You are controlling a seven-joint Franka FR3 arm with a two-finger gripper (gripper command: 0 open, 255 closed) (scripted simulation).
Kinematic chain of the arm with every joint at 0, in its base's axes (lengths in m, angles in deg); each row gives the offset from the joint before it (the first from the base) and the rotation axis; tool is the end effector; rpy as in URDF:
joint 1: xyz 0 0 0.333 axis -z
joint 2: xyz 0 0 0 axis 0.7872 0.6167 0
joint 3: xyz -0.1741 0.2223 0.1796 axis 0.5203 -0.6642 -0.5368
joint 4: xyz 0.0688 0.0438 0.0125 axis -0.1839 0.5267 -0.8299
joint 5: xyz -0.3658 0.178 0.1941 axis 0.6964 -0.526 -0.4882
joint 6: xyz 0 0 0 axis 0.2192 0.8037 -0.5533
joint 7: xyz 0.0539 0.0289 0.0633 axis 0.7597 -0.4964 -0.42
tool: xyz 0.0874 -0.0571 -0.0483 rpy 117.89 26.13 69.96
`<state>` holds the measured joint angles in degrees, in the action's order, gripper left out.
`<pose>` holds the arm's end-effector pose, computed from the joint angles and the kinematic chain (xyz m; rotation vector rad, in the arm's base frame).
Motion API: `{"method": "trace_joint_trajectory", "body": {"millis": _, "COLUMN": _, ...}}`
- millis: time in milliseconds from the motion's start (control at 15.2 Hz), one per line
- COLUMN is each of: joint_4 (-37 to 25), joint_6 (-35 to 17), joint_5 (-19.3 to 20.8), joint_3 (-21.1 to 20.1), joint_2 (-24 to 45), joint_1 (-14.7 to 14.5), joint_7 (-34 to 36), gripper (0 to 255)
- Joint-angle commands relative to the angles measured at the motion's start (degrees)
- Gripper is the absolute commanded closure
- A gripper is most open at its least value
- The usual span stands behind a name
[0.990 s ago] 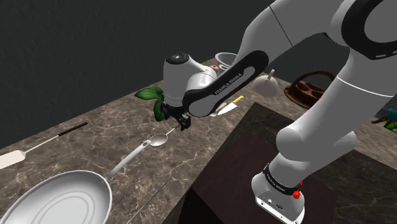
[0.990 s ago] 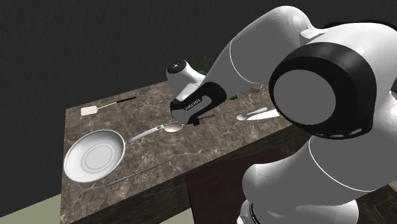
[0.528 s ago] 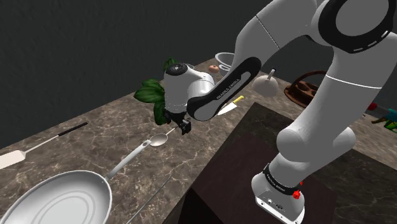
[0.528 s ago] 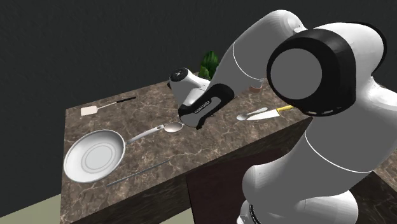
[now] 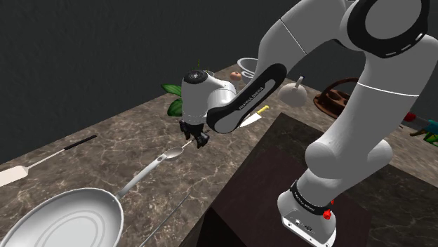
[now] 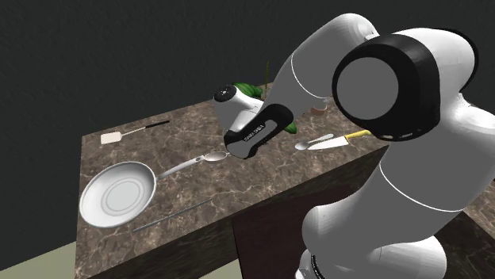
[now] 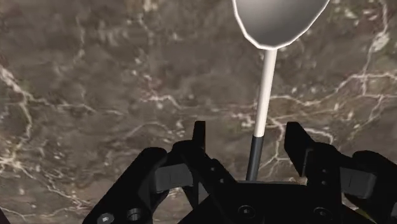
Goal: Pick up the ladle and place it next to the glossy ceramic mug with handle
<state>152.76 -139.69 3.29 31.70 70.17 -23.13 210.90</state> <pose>0.4816 0.1877 0.2012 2.3400 -1.9938 0.2682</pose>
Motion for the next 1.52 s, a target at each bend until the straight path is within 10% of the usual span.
{"method": "trace_joint_trajectory", "body": {"millis": 0, "joint_4": 0.0, "joint_6": 0.0, "joint_5": 0.0, "joint_3": 0.0, "joint_2": 0.0, "joint_1": 0.0, "joint_7": 0.0, "gripper": 255}}
{"method": "trace_joint_trajectory", "body": {"millis": 528, "joint_4": 0.0, "joint_6": 0.0, "joint_5": 0.0, "joint_3": 0.0, "joint_2": 0.0, "joint_1": 0.0, "joint_7": 0.0, "gripper": 255}}
{"method": "trace_joint_trajectory", "body": {"millis": 1452, "joint_4": 0.0, "joint_6": 5.8, "joint_5": -23.0, "joint_3": -6.3, "joint_2": -15.0, "joint_1": 4.2, "joint_7": -17.6, "gripper": 255}}
